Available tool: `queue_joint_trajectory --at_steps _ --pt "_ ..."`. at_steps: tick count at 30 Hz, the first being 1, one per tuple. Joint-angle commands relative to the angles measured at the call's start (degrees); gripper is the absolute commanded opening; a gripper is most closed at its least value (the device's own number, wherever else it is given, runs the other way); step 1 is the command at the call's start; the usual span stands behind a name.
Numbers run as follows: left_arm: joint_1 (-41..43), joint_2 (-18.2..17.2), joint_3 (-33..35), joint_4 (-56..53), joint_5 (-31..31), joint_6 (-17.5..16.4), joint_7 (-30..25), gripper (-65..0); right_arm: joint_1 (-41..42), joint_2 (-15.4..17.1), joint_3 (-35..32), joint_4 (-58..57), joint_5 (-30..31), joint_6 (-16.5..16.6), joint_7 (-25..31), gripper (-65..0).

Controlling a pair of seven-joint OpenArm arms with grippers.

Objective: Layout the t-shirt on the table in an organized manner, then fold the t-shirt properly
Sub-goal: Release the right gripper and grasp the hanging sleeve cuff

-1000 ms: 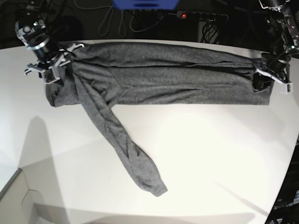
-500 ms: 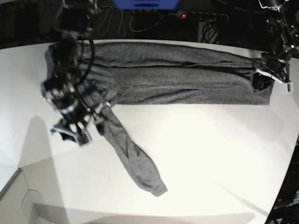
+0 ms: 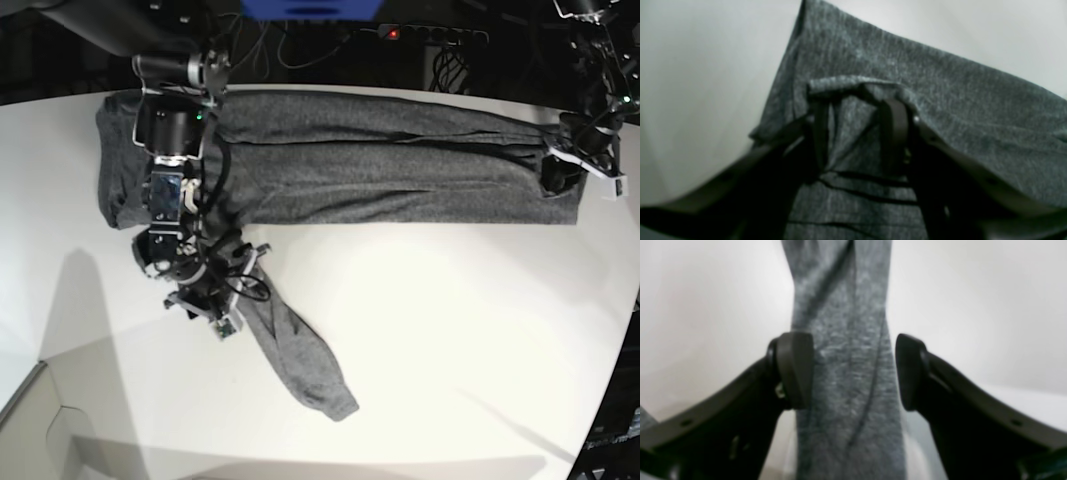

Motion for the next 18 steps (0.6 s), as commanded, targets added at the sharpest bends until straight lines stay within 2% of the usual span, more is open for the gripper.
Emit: queue_joint_trajectory --at_steps 1,9,18 --pt "0.27 -0.79 -0.19 0.27 0.69 0.34 1.11 -40.0 2.26 -0.33 -0.21 -0.19 0.90 -0.03 2.14 -30.2" --pt "0.27 -0.79 -0.19 0.27 0.43 0.34 1.11 -40.0 3.41 0.55 -0.21 -4.67 0.90 -0.03 6.63 -30.7" --pt "0.27 -0.79 -0.19 0.27 0.78 0.34 1.11 -40.0 3.41 2.57 -0.21 -4.67 2.57 -0.03 6.63 -32.1"
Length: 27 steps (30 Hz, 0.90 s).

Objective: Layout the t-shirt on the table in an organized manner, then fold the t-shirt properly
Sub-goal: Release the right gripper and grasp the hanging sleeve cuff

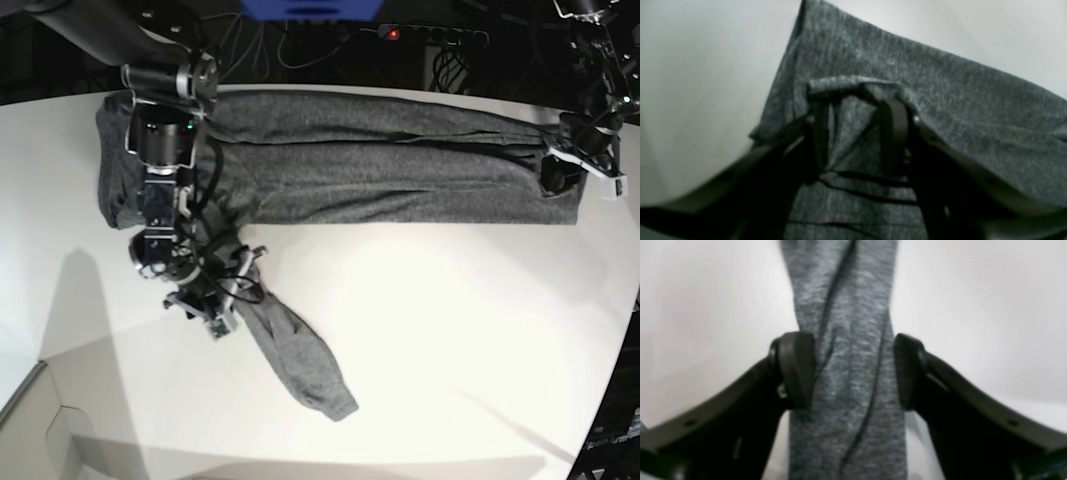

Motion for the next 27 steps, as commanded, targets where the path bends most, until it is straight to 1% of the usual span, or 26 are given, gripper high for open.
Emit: queue_joint_trajectory --at_steps 1,4,7,10,18,21,27 --pt "0.27 -0.82 -0.19 0.27 0.80 0.36 1.11 -40.0 1.72 0.39 -0.08 0.90 1.88 -0.03 1.36 -33.5" --pt "0.27 -0.82 -0.19 0.27 0.80 0.36 1.11 -40.0 1.72 1.27 -0.08 0.90 4.87 -0.03 1.01 -40.0" --pt "0.27 -0.82 -0.19 0.18 0.80 0.36 1.11 -40.0 1.64 1.36 -0.08 0.90 5.31 -0.03 1.01 -43.7" --pt "0.27 -0.82 -0.19 0.18 0.80 0.36 1.11 -40.0 1.37 1.36 -0.08 1.25 5.31 -0.03 1.01 -42.4" --pt "0.27 -0.82 -0.19 0.18 0.80 0.36 1.11 -40.0 1.46 1.27 0.00 1.96 5.66 -0.03 1.01 -35.9" --pt "0.27 -0.73 -0.19 0.18 0.80 0.36 1.11 -40.0 1.28 1.27 0.97 4.07 5.66 -0.03 1.01 -35.2" --pt "0.27 -0.73 -0.19 0.18 0.80 0.36 1.11 -40.0 1.64 1.18 2.11 3.80 5.66 -0.03 1.18 -35.5"
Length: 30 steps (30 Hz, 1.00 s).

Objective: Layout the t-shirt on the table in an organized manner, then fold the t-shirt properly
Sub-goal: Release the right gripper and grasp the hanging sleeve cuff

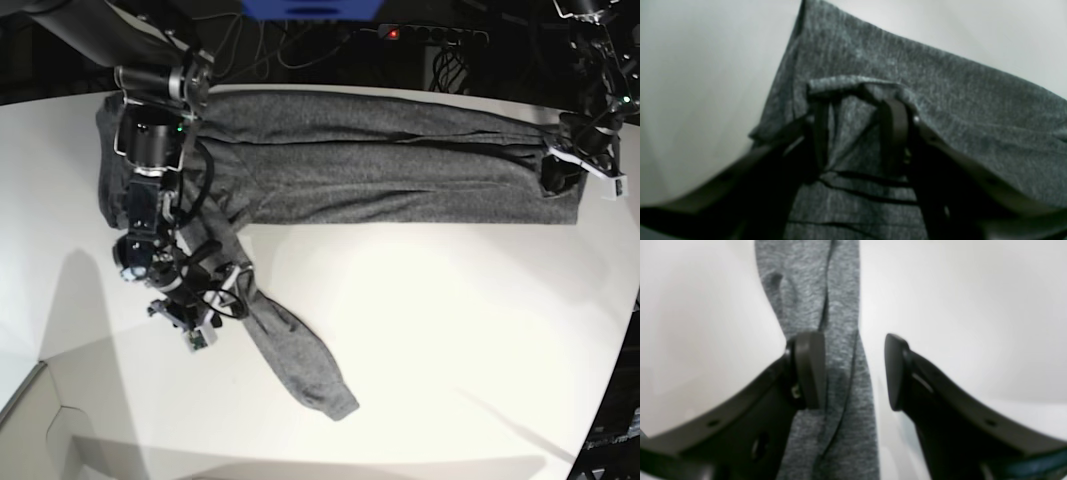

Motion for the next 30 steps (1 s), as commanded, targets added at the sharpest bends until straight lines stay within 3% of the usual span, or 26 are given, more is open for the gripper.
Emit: queue_joint_trajectory --at_steps 1,20,30 --pt "0.27 -0.75 -0.19 0.18 0.78 0.34 1.11 -40.0 1.64 0.15 -0.01 0.85 1.14 -0.05 1.44 -35.5" --pt "0.09 -0.75 -0.19 0.18 0.78 0.34 1.11 -40.0 1.72 0.24 -0.01 -3.10 1.14 -0.05 1.79 -35.9" --pt "0.00 -0.75 -0.19 0.18 0.78 0.34 1.11 -40.0 1.72 0.24 -0.01 -3.19 1.14 -0.05 1.88 -58.9"
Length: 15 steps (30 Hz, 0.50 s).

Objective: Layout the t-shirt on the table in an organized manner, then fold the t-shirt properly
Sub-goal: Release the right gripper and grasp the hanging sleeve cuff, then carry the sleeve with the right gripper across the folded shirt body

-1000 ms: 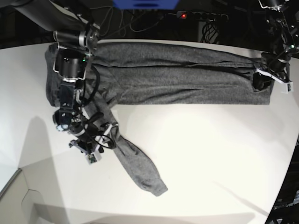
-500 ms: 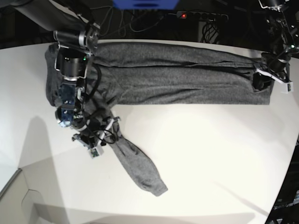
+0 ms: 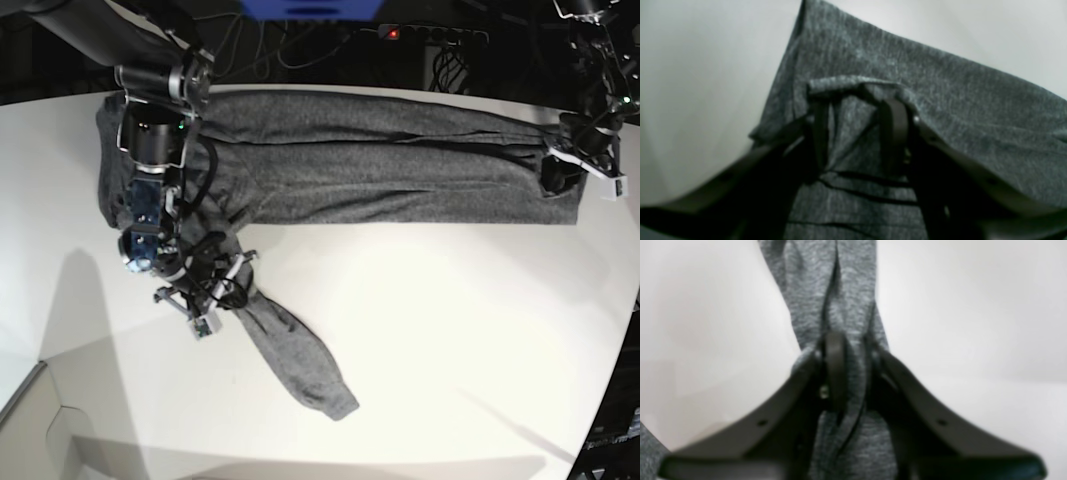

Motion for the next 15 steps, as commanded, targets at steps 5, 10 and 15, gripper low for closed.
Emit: queue_joint_trajectory --at_steps 5,10,15 --pt "0.13 -0.75 -0.19 0.18 0.76 0.36 1.05 -40.0 1.85 0.18 -0.03 2.28 1.14 -0.03 1.01 -65.0" --pt "0.13 -0.75 -0.19 0.18 0.76 0.36 1.05 -40.0 -2.80 -1.76 -0.91 13.80 1.14 -0.03 0.83 -65.0" --pt "0.05 -0.75 -0.19 0.18 0.84 0.36 1.05 -40.0 -9.49 -5.54 -4.86 28.04 1.14 -0.03 -3.92 -65.0"
